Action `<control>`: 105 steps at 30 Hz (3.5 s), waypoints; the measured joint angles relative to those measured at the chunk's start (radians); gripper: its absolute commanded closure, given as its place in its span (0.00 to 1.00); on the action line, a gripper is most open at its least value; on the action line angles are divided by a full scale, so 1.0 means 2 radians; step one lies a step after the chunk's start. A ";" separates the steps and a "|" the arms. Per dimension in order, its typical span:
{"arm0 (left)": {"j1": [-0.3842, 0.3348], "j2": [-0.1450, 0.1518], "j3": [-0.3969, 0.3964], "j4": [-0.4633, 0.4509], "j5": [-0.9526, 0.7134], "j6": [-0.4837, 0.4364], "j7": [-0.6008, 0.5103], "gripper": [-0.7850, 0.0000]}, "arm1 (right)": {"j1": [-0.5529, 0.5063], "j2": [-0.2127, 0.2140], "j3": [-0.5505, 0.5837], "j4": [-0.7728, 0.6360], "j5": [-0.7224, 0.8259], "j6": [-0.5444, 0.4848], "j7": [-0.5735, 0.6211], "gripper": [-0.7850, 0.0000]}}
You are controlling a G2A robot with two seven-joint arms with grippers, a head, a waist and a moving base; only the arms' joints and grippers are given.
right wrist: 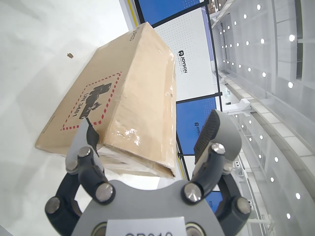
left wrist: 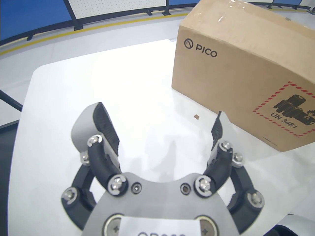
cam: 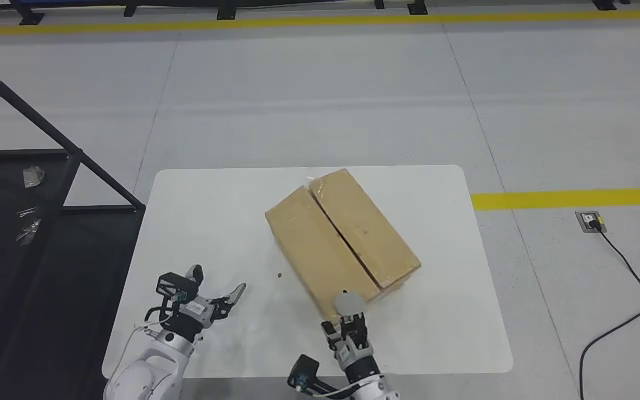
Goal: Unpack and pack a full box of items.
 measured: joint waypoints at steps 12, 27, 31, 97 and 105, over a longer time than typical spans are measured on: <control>-0.001 0.000 -0.001 -0.002 -0.002 0.000 0.002 0.00 | -0.021 0.005 0.050 -0.010 0.050 0.010 -0.040 0.00; 0.009 0.001 -0.007 -0.010 -0.006 0.004 0.007 0.00 | -0.020 0.005 0.086 -0.004 0.079 0.026 -0.044 0.00; 0.011 0.001 -0.008 -0.011 -0.006 0.005 0.007 0.00 | -0.023 0.006 0.107 -0.005 0.099 0.030 -0.045 0.00; -0.156 -0.017 0.059 0.132 -0.060 0.051 -0.013 0.00 | 0.078 0.017 0.334 0.039 0.821 -0.222 -0.066 0.00; -0.136 -0.016 0.052 0.109 -0.054 0.050 -0.004 0.00 | 0.187 0.018 0.338 0.157 1.024 -0.277 0.018 0.00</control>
